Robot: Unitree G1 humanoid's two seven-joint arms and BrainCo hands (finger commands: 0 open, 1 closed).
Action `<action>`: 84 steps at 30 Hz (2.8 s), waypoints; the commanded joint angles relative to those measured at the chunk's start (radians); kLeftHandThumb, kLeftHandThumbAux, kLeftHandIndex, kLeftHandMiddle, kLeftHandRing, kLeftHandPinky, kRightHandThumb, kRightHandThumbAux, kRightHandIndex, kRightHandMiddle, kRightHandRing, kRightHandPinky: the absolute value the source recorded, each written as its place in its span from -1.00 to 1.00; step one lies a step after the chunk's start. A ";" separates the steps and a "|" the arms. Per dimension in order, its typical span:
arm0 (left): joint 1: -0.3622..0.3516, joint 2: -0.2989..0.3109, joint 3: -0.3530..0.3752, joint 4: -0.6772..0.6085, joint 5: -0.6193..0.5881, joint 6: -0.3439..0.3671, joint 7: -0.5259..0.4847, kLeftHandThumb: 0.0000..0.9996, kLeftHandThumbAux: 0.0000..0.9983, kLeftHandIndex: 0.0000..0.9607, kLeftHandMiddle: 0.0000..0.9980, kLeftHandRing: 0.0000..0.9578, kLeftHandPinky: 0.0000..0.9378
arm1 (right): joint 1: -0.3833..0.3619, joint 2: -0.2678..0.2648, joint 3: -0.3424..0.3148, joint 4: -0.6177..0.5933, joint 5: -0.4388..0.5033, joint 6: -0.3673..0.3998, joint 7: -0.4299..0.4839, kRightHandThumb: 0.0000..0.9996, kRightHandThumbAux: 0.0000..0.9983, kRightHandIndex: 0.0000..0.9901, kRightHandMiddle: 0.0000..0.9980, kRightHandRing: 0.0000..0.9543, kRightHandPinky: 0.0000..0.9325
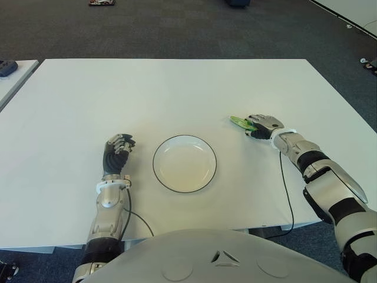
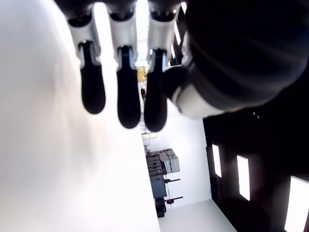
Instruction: Put the toothpaste on the table into the plate.
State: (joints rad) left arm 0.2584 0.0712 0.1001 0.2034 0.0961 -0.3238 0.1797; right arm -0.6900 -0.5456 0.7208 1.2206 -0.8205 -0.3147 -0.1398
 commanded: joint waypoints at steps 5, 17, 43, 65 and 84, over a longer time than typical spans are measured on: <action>0.011 -0.006 0.001 -0.024 -0.004 0.042 -0.009 0.41 0.44 -0.11 0.03 0.05 0.03 | 0.067 0.060 0.036 0.027 -0.030 0.000 0.013 0.11 -0.64 -1.00 -1.00 -1.00 -1.00; 0.016 -0.007 0.007 -0.028 -0.016 0.037 -0.013 0.41 0.44 -0.11 0.01 0.03 0.00 | 0.095 0.060 0.020 0.000 -0.016 -0.001 -0.086 0.07 -0.55 -1.00 -1.00 -1.00 -1.00; 0.008 0.001 0.017 -0.015 -0.029 0.023 -0.025 0.41 0.44 -0.11 0.03 0.05 0.02 | 0.141 0.125 -0.144 0.003 0.108 0.038 -0.325 0.46 0.35 -0.13 0.23 0.35 0.36; 0.003 0.004 0.020 -0.034 -0.019 0.056 -0.019 0.41 0.44 -0.11 0.01 0.02 0.01 | 0.161 0.142 -0.160 -0.016 0.085 0.038 -0.549 0.45 0.42 -0.12 0.56 0.69 0.79; -0.003 0.004 0.022 -0.033 -0.021 0.058 -0.020 0.41 0.44 -0.11 0.00 0.02 0.01 | 0.174 0.135 -0.221 -0.079 0.121 -0.031 -0.580 0.46 0.42 -0.11 0.64 0.78 0.87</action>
State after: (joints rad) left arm 0.2617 0.0739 0.1182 0.1681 0.0715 -0.2810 0.1634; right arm -0.5202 -0.4107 0.5159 1.1654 -0.7147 -0.3244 -0.7087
